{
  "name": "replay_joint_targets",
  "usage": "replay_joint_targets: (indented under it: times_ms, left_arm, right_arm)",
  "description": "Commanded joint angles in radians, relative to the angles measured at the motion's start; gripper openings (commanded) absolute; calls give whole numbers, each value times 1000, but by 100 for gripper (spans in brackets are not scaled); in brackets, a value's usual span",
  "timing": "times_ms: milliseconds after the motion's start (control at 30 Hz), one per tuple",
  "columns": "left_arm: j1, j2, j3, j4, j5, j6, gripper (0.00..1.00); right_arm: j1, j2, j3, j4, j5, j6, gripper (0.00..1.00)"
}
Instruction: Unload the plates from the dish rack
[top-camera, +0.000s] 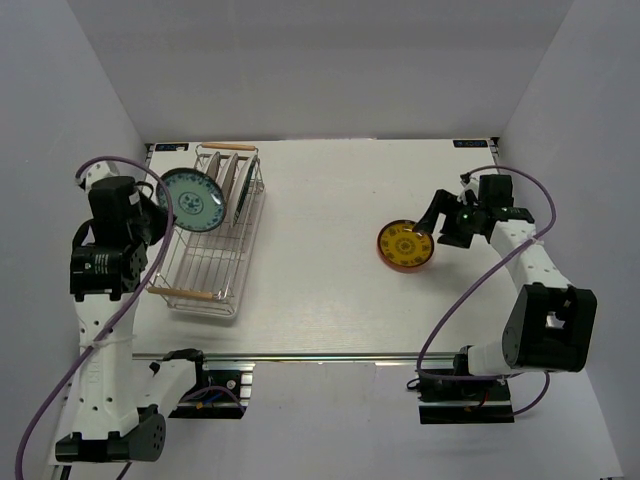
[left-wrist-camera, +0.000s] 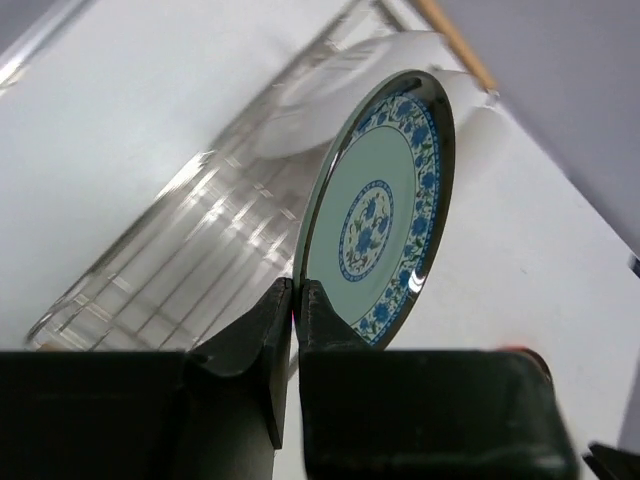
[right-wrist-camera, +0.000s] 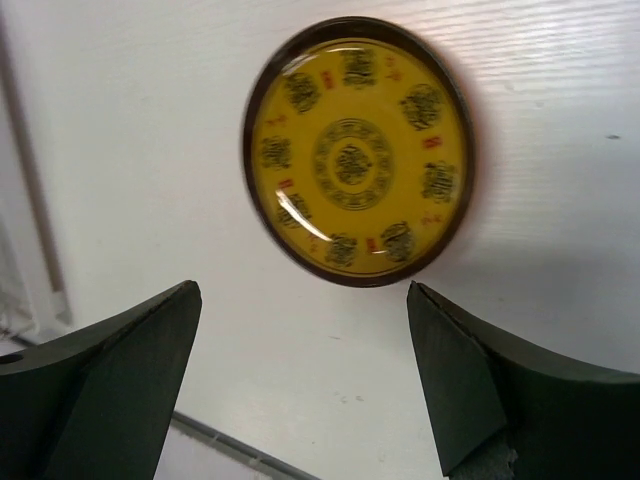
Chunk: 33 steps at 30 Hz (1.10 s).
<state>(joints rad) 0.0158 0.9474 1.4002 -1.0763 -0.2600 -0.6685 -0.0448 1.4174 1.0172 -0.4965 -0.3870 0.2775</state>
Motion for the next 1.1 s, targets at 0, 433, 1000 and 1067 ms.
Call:
replay_joint_targets:
  times_ms: [0, 433, 1000, 1067]
  left_arm:
    - [-5, 8, 10, 200, 258, 124, 0]
    - [-89, 138, -302, 722, 841, 30, 0]
    - [-436, 383, -288, 843, 759, 32, 0]
    - [-448, 389, -274, 845, 745, 32, 0]
  right_arm:
    - [16, -49, 41, 35, -167, -41, 89]
    - [166, -114, 130, 219, -498, 20, 89]
    - [355, 52, 256, 260, -392, 115, 84]
    - [367, 54, 244, 259, -388, 115, 73]
